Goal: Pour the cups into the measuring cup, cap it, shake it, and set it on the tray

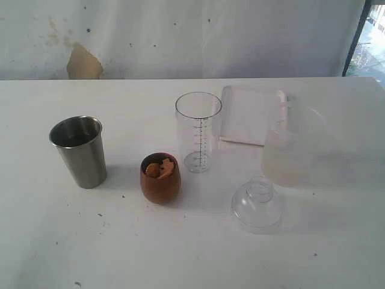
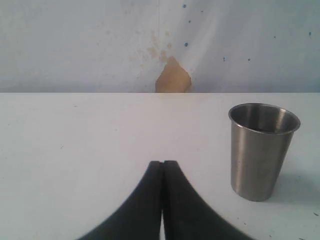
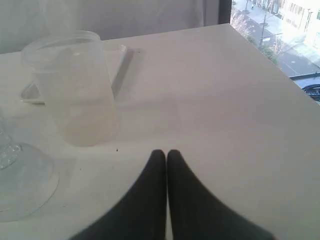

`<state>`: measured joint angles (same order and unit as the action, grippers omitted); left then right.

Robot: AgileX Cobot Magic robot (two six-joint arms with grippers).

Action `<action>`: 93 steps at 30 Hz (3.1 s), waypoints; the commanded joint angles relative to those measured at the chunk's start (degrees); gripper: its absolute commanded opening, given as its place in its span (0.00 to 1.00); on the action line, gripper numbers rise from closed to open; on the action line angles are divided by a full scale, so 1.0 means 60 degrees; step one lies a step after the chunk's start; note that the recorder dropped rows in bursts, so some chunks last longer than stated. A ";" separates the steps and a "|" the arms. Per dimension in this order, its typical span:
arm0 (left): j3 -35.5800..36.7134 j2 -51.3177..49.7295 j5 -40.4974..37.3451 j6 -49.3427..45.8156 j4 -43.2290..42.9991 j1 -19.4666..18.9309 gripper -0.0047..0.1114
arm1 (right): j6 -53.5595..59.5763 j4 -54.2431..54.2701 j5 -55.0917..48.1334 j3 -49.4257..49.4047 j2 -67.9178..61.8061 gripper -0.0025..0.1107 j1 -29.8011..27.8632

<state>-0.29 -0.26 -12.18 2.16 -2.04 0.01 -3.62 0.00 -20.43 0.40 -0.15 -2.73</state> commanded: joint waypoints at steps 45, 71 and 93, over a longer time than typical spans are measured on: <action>0.0048 0.0043 0.0222 -0.0360 0.0044 0.0038 0.04 | -0.8451 -1.1164 1.4051 0.3536 -0.9105 0.74 0.0436; 0.0048 0.0043 0.0200 -0.0360 0.0044 0.0038 0.04 | -0.6207 -1.0212 0.9453 0.6694 -1.5468 0.93 0.5232; 0.0048 0.0043 0.0185 -0.0360 0.0044 0.0038 0.04 | -0.4418 -0.8824 1.0143 0.7983 -1.8753 0.95 0.5489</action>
<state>-0.29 -0.26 -11.57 0.00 -2.04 0.01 -30.99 -55.92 39.43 47.14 -111.47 30.22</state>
